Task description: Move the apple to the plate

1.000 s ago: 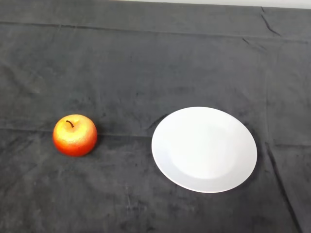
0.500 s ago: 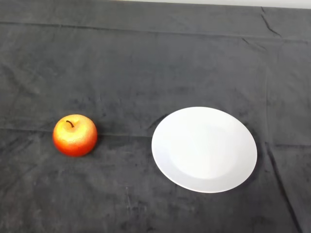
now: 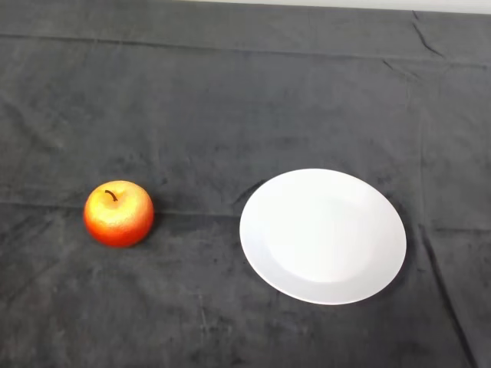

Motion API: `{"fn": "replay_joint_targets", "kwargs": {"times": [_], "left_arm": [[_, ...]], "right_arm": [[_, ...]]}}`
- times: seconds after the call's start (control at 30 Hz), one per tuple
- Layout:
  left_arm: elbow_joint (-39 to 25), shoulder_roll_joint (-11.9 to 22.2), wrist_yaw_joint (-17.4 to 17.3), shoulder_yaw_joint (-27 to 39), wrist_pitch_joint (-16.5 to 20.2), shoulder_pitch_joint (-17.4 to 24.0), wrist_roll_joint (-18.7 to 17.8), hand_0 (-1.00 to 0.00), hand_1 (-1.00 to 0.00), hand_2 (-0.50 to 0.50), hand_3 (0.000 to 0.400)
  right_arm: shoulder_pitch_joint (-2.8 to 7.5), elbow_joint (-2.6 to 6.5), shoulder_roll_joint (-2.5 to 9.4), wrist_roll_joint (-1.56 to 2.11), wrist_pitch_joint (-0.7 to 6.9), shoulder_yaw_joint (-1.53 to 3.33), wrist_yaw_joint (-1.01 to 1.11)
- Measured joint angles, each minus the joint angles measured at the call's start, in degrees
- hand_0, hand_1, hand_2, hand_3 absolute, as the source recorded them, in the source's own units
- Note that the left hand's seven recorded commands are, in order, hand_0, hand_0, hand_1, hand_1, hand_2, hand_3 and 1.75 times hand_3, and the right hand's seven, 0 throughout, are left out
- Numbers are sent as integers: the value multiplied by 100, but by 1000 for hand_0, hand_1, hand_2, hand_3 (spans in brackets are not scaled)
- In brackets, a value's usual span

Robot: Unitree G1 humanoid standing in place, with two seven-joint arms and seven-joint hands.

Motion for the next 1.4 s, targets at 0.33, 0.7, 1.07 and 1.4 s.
{"fn": "replay_joint_targets", "kwargs": {"times": [0.33, 0.7, 1.07, 1.4], "left_arm": [[-68, -312, 32, -525, -330, -38, 710, 0, 0, 0, 0], [-71, -401, 108, -1004, -646, -45, 1450, 0, 0, 0, 0], [-97, -632, 315, -1618, -948, -87, 2208, 0, 0, 0, 0], [-144, -897, 442, -2233, -1251, -187, 2921, 0, 0, 0, 0]], "right_arm": [[0, 0, 0, 0, 0, 2, 0], [0, 0, 0, 0, 0, 4, 0], [0, 0, 1, 0, 0, 4, 0], [0, 0, 1, 0, 0, 4, 0]]}}
